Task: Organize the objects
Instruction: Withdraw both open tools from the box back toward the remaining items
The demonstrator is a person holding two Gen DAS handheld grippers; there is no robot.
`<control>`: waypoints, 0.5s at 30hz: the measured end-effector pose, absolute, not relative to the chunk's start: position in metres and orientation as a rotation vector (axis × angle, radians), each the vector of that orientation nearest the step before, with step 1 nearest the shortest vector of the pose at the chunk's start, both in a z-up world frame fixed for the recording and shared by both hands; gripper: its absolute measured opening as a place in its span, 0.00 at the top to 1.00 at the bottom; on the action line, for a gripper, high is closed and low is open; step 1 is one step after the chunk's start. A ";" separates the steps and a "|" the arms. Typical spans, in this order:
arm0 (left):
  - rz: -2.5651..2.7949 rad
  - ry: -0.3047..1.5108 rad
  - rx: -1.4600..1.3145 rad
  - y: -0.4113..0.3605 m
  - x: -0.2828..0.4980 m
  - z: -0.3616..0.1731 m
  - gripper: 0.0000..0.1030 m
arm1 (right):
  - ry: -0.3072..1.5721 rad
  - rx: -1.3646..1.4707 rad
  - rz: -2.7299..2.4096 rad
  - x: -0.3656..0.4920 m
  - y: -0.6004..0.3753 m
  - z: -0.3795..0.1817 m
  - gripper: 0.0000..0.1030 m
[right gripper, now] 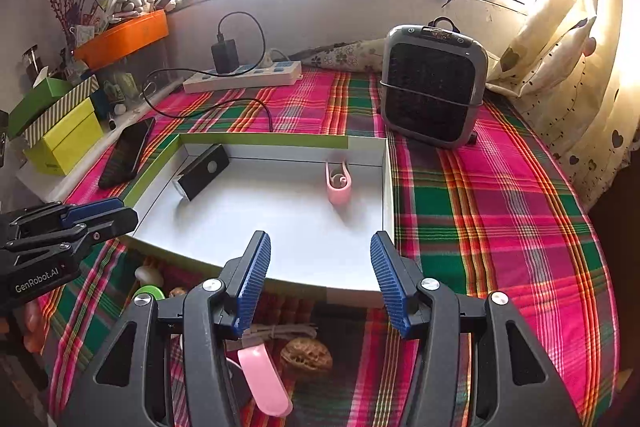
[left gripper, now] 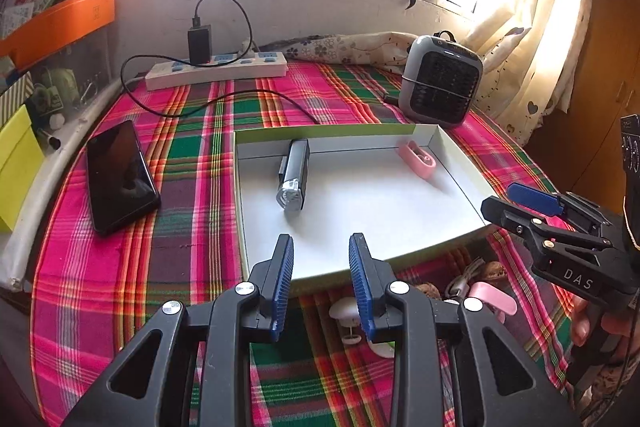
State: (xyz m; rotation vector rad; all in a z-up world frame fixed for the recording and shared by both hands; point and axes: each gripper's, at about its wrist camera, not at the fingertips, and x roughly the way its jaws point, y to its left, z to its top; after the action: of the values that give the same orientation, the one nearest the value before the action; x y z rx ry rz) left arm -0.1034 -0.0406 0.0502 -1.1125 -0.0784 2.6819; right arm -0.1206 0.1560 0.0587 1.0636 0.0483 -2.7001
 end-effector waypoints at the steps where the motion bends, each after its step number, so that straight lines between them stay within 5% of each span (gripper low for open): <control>1: 2.684 -0.075 -1.107 -0.041 -0.101 0.050 0.74 | 0.043 1.060 -2.700 -0.117 0.157 0.059 0.49; 15: 2.578 -0.054 -1.042 -0.032 -0.058 0.036 0.73 | 0.100 1.041 -2.715 -0.078 0.168 0.048 0.49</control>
State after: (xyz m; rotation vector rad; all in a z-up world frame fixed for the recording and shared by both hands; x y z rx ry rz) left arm -0.0577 -0.0317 0.0363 -1.0423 -0.0538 2.5777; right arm -0.0779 0.1676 0.0479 1.0406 0.1005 -2.7148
